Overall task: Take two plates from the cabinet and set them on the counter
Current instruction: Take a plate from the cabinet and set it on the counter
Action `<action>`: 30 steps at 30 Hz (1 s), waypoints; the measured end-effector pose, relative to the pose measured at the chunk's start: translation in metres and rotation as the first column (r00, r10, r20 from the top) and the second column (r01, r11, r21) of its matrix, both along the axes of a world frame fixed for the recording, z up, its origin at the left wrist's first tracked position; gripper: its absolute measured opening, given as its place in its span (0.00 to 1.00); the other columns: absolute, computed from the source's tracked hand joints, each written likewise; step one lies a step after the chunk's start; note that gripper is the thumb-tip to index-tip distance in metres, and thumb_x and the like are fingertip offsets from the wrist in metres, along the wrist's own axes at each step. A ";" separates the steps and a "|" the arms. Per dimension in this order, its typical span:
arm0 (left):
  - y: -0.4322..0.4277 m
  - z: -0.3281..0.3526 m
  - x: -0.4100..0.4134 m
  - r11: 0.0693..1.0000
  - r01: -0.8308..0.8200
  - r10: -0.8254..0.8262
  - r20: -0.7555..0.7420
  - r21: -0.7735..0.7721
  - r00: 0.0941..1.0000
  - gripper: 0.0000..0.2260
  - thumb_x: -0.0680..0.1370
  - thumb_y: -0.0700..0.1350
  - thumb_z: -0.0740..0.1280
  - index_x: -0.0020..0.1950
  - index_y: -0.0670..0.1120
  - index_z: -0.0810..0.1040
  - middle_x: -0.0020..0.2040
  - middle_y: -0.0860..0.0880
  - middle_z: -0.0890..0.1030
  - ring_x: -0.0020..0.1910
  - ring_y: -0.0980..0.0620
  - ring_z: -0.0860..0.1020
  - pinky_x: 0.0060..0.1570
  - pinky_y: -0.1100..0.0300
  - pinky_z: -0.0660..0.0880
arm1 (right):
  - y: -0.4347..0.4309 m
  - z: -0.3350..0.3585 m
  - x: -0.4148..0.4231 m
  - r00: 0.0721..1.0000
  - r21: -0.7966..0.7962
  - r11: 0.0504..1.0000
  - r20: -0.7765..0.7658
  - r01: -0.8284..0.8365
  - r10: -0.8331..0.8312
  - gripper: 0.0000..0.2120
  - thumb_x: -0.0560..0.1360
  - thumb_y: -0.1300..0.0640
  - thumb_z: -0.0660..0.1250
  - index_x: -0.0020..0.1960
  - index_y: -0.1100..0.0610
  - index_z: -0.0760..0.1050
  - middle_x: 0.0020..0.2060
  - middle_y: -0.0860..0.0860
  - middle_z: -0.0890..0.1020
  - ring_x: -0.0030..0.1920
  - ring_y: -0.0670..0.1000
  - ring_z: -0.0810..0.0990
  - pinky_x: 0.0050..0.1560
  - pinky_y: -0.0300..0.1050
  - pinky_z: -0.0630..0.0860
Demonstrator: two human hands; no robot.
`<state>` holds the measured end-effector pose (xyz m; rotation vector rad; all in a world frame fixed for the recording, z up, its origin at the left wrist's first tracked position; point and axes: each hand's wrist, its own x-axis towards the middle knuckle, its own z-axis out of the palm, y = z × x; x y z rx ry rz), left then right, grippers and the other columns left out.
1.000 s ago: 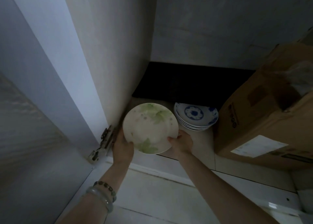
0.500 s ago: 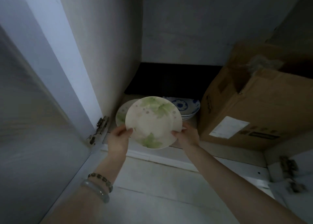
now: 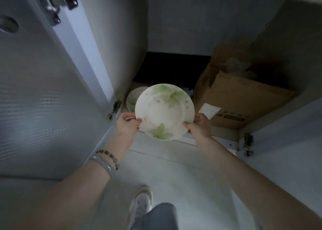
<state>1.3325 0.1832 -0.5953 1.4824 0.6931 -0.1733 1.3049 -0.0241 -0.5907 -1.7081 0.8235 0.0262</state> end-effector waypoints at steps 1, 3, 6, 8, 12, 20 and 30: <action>0.000 0.016 -0.009 1.000 -0.003 0.003 -0.012 0.005 1.000 0.11 0.73 0.30 0.66 0.40 0.46 0.71 0.46 0.45 0.78 0.43 0.47 0.78 0.39 0.57 0.78 | 0.000 0.016 -0.008 1.000 -0.004 1.000 -0.001 -0.006 0.006 0.20 0.67 0.68 0.74 0.56 0.60 0.72 0.57 0.58 0.80 0.53 0.58 0.79 0.38 0.45 0.77; -0.002 0.055 -0.027 1.000 -0.005 0.005 -0.028 -0.001 1.000 0.11 0.73 0.30 0.66 0.41 0.46 0.72 0.45 0.48 0.79 0.41 0.50 0.79 0.35 0.62 0.76 | -0.003 0.054 -0.026 1.000 -0.021 1.000 -0.009 -0.015 0.015 0.19 0.67 0.67 0.74 0.54 0.59 0.72 0.56 0.58 0.80 0.51 0.56 0.79 0.35 0.43 0.77; -0.001 0.095 -0.047 1.000 -0.012 0.012 -0.043 -0.003 0.999 0.12 0.73 0.30 0.66 0.41 0.46 0.72 0.44 0.47 0.78 0.42 0.49 0.79 0.39 0.59 0.78 | -0.004 0.094 -0.047 1.000 -0.066 0.998 -0.014 -0.024 0.023 0.21 0.66 0.66 0.75 0.56 0.60 0.73 0.54 0.57 0.81 0.52 0.57 0.80 0.40 0.48 0.81; -0.002 0.128 -0.066 1.000 0.010 -0.009 -0.061 0.011 0.998 0.11 0.73 0.30 0.67 0.42 0.46 0.72 0.47 0.44 0.79 0.46 0.45 0.79 0.44 0.53 0.79 | -0.007 0.127 -0.069 0.999 -0.094 0.995 -0.034 -0.039 0.036 0.22 0.65 0.64 0.76 0.55 0.58 0.73 0.53 0.55 0.81 0.52 0.57 0.80 0.44 0.52 0.82; -0.001 0.211 -0.113 0.992 0.127 -0.125 -0.065 0.022 0.990 0.10 0.74 0.31 0.66 0.45 0.45 0.72 0.53 0.40 0.79 0.52 0.41 0.79 0.55 0.46 0.77 | -0.013 0.204 -0.122 0.997 -0.075 0.995 -0.046 -0.058 0.055 0.21 0.65 0.63 0.76 0.51 0.53 0.71 0.47 0.51 0.79 0.47 0.55 0.80 0.44 0.57 0.82; -0.002 0.373 -0.212 0.973 0.227 -0.229 -0.068 -0.036 0.971 0.10 0.73 0.32 0.68 0.44 0.45 0.73 0.46 0.44 0.81 0.45 0.45 0.80 0.49 0.54 0.77 | -0.030 0.362 -0.231 0.997 -0.003 0.999 -0.057 -0.046 0.046 0.23 0.64 0.63 0.77 0.55 0.57 0.72 0.41 0.49 0.77 0.35 0.48 0.78 0.43 0.55 0.83; -0.047 0.535 -0.267 0.853 0.515 -0.517 -0.001 -0.084 0.856 0.11 0.71 0.30 0.70 0.44 0.43 0.73 0.45 0.44 0.80 0.45 0.45 0.80 0.48 0.55 0.77 | -0.083 0.539 -0.340 0.993 0.119 0.986 0.001 0.113 -0.114 0.22 0.65 0.68 0.76 0.54 0.60 0.71 0.41 0.56 0.78 0.38 0.54 0.80 0.36 0.48 0.81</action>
